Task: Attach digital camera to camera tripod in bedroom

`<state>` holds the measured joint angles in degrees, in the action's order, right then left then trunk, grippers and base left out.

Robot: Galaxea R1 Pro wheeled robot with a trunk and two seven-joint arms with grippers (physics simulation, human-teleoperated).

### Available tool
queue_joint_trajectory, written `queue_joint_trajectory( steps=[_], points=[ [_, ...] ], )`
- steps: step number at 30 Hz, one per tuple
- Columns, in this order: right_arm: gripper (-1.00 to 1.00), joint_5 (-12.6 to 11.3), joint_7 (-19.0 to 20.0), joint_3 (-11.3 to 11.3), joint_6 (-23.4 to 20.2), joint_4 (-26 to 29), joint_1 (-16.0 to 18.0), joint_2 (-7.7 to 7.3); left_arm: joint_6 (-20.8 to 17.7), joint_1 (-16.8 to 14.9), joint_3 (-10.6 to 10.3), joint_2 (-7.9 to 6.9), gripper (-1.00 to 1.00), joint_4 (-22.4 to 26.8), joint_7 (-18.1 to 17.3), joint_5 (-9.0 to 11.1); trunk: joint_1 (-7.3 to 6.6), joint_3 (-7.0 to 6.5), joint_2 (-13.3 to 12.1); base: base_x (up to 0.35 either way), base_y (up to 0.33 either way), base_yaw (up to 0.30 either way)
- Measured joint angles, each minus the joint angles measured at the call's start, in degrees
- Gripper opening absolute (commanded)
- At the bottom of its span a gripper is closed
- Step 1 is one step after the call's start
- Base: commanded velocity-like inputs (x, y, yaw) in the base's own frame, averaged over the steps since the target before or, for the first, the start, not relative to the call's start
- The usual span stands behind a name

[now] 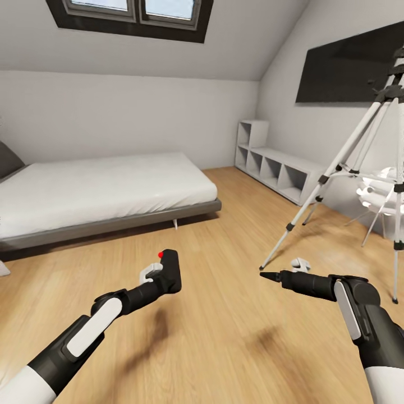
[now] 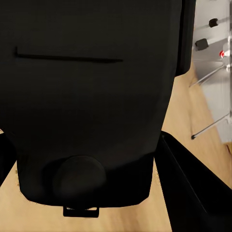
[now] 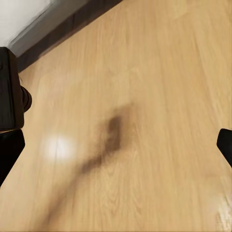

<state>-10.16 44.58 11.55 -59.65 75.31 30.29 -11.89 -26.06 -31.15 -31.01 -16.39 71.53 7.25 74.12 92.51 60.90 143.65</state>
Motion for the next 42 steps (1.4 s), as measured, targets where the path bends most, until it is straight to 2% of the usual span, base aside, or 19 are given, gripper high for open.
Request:
queue_joint_trajectory(
  steps=[4, 11, 16, 32, 42],
  points=[
    [1.00, 0.00, 0.01, 0.00, 0.00, 0.00, 0.00, 0.02, 0.01, 0.00, 0.00, 0.43, -1.00, -0.17, 0.23, -0.12, -0.10, -0.89, -0.05, 0.000, 0.000, 0.000],
    [1.00, 0.00, 0.00, 0.00, 0.00, 0.00, 0.00, 0.03, 0.00, 0.00, 0.02, 0.86, -1.00, -0.81, 7.44, -0.76, -0.28, -2.44, -0.15, 0.000, 0.000, 0.000],
    [1.00, 0.00, 0.00, 0.00, 0.00, 0.00, 0.00, 0.03, 0.02, 0.01, 0.01, 1.74, -1.00, -0.79, 10.37, -0.61, -0.41, -3.55, -0.22, 0.000, 0.000, 0.000],
    [1.00, 0.00, 0.01, 0.00, 0.00, 0.00, 0.00, 0.00, -0.01, 0.00, 0.01, 2.11, -1.00, -0.79, 10.26, -0.70, -0.82, -7.10, -0.43, 0.000, 0.000, 0.000],
    [1.00, 0.01, 0.01, 0.00, 0.00, 0.00, 0.00, 0.11, 0.05, 0.00, 0.01, 2.05, -1.00, -0.87, 9.87, -0.46, -3.01, -8.89, -4.43, 0.000, 0.000, 0.000]
  ],
)
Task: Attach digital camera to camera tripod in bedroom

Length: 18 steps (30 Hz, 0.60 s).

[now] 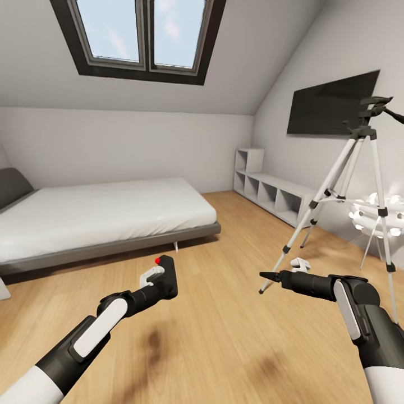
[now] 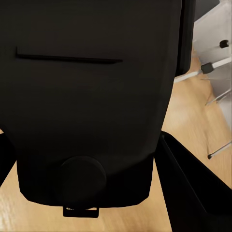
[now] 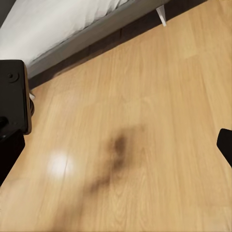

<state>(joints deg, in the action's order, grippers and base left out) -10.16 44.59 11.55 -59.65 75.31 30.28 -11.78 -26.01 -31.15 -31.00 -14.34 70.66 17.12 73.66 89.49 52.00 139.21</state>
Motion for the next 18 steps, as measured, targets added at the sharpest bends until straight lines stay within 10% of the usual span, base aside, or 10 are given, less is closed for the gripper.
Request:
queue_joint_trajectory(
  steps=[18],
  points=[
    [1.00, -0.02, -0.02, 0.00, 0.00, 0.00, 0.00, 0.01, 0.03, 0.00, 0.00, -0.19, -1.00, -0.29, -3.53, 0.61, -3.95, -3.23, -7.22, 0.000, 0.000, 0.000]
  ],
)
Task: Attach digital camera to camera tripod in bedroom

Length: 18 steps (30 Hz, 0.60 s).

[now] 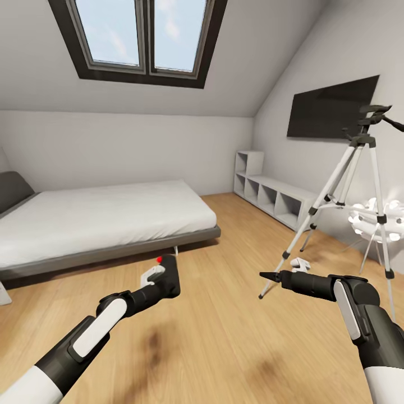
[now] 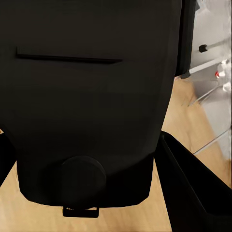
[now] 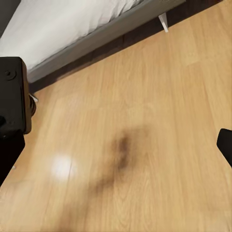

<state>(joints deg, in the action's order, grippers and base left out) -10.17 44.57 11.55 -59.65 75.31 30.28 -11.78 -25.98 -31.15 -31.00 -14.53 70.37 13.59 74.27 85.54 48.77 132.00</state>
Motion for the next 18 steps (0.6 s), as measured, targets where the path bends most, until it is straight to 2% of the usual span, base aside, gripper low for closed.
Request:
queue_joint_trajectory(
  steps=[9, 15, 16, 18],
  points=[
    [1.00, -0.05, -0.01, 0.00, 0.00, -0.05, 0.00, 0.03, 0.03, 0.00, 0.02, -0.17, -1.00, -3.92, -8.60, -0.12, -1.98, -1.61, -3.61, 0.000, 0.000, 0.000],
    [1.00, -0.02, -0.01, 0.00, 0.00, -0.06, 0.00, 0.06, 0.05, 0.00, 0.05, -0.17, -1.00, -6.03, -13.07, 0.09, -3.29, -2.69, -6.02, 0.000, 0.000, 0.000],
    [1.00, 0.01, -0.05, 0.00, 0.00, -0.08, 0.00, 0.01, 0.03, 0.00, 0.05, -0.18, -1.00, -6.87, -15.56, 0.21, -3.51, -2.87, -6.42, 0.000, 0.000, 0.000],
    [1.00, 0.01, -0.06, 0.00, 0.00, -0.08, 0.00, 0.01, 0.02, 0.00, 0.06, -0.19, -1.00, -7.03, -16.07, 0.14, -3.95, -3.23, -7.22, 0.000, 0.000, 0.000]
  ],
)
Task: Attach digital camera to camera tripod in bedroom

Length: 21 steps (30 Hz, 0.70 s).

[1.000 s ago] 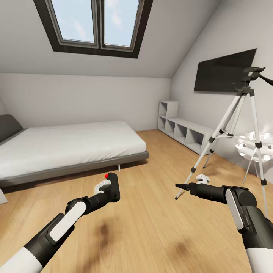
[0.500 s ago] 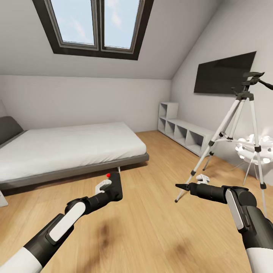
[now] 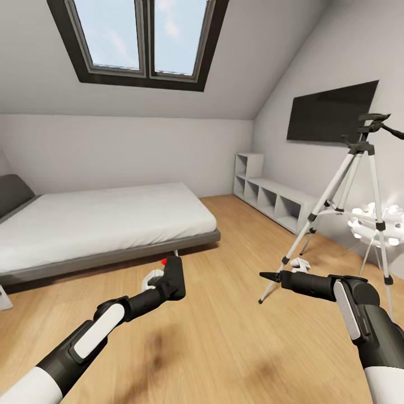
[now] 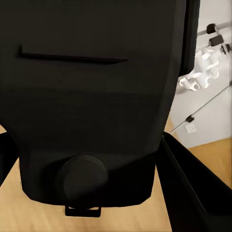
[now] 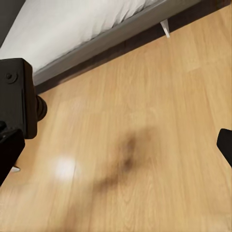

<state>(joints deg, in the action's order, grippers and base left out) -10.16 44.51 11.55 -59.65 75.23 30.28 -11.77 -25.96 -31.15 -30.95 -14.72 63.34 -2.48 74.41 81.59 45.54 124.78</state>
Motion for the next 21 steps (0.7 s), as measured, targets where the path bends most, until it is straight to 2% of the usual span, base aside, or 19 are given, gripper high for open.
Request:
queue_joint_trajectory(
  steps=[21],
  points=[
    [1.00, 0.01, -0.01, 0.00, 0.00, 0.00, 0.00, 0.08, -0.01, 0.00, 0.00, 0.08, -1.00, -0.24, -0.78, -0.03, -4.61, -3.77, -8.42, 0.000, 0.000, 0.000]
  ],
)
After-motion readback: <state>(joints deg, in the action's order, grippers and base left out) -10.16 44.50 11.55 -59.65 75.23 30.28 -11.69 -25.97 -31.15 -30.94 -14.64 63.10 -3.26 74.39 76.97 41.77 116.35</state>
